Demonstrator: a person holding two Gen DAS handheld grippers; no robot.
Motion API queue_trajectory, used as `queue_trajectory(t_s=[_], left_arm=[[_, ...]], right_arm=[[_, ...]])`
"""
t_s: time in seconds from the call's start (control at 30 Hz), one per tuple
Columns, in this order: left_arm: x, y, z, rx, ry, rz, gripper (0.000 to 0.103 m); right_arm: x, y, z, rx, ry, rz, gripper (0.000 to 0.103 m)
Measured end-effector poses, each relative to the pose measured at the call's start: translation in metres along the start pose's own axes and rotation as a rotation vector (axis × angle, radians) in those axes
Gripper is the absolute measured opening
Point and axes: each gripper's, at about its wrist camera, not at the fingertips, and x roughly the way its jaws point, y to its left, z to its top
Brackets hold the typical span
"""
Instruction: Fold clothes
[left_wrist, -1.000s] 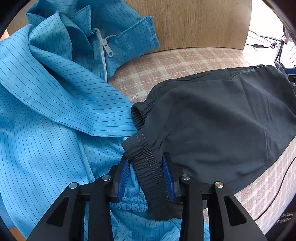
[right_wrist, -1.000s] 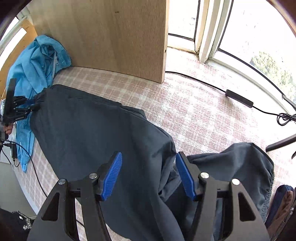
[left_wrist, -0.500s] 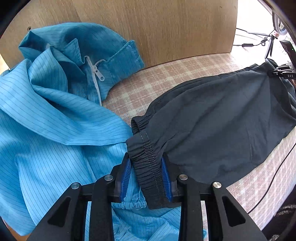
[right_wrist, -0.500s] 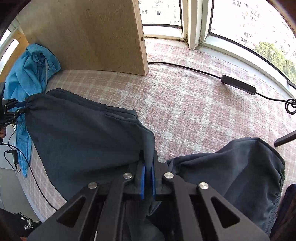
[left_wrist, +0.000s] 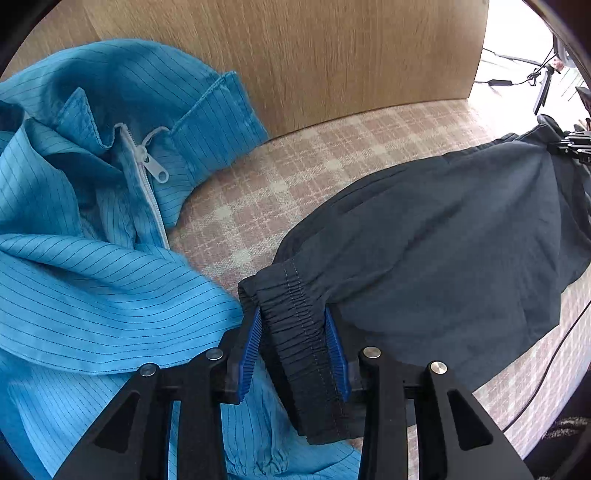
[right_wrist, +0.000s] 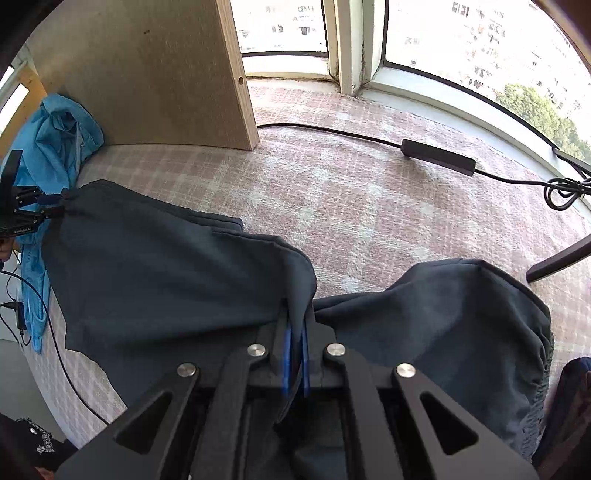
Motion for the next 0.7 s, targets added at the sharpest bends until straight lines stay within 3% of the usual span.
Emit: queue_trajectory(t_s=[0.1, 0.23, 0.37, 0.5, 0.57, 0.63, 0.67, 0.7], left_arm=[[0.000, 0.005, 0.001, -0.011, -0.001, 0.039, 0.061], [0.004, 0.014, 0.008, -0.023, 0.000, 0.012, 0.072], [0.027, 0.011, 0.014, -0.003, 0.062, -0.014, 0.072], [0.032, 0.011, 0.017, 0.006, 0.065, -0.042, 0.074], [0.031, 0.010, 0.017, 0.008, 0.057, -0.062, 0.070], [0.028, 0.004, 0.017, 0.019, 0.037, -0.079, 0.050], [0.027, 0.001, 0.017, 0.024, 0.027, -0.088, 0.046], [0.025, -0.001, 0.017, 0.030, 0.017, -0.097, 0.035]], right_arm=[[0.005, 0.004, 0.001, -0.026, 0.010, 0.003, 0.005], [0.011, 0.010, 0.002, -0.035, 0.028, -0.003, 0.005], [0.012, 0.013, 0.005, -0.050, 0.025, -0.007, 0.005], [0.014, 0.012, 0.005, -0.051, 0.025, -0.008, 0.005], [0.016, 0.011, 0.003, -0.051, 0.027, -0.007, 0.005], [0.018, 0.011, 0.002, -0.051, 0.033, -0.008, 0.005], [0.020, 0.011, 0.002, -0.049, 0.035, -0.007, 0.005], [0.022, 0.010, 0.001, -0.047, 0.037, -0.005, 0.005]])
